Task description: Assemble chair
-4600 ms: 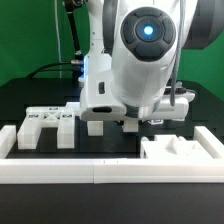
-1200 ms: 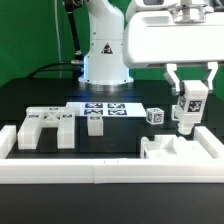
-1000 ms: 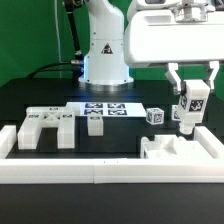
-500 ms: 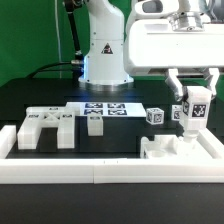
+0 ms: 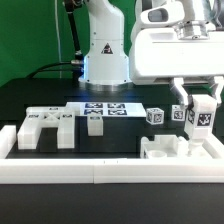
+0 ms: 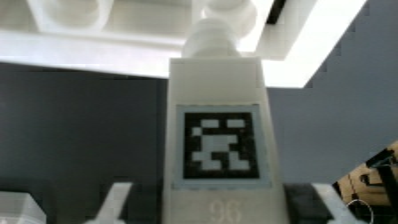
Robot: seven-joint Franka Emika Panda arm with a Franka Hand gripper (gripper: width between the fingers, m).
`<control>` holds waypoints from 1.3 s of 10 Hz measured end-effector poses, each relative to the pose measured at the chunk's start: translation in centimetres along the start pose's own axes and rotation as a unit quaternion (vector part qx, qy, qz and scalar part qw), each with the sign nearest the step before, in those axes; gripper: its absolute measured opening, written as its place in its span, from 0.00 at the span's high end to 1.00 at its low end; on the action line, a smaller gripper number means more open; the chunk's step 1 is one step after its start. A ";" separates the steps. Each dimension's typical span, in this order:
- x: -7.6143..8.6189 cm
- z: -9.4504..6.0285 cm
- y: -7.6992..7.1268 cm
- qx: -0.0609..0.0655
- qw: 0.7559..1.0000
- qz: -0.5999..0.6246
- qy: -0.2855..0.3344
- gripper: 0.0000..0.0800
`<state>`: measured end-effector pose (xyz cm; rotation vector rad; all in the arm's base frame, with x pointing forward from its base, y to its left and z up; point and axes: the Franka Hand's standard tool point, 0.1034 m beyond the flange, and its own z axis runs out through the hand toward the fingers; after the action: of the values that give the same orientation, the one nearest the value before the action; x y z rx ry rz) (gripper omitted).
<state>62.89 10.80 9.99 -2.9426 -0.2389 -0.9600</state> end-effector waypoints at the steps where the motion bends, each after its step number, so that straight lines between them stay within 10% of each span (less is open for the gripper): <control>1: -0.4 0.1 -0.4 0.002 1.000 -0.001 -0.003 0.64; 13: -2.0 1.3 -0.7 0.001 1.000 -0.004 -0.009 0.64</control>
Offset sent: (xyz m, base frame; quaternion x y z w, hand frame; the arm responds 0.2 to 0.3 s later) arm 0.0015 -0.0008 -0.0071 -0.0070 0.0050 -0.0043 1.0000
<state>61.95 11.38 7.80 -2.9520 -0.2519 -0.9348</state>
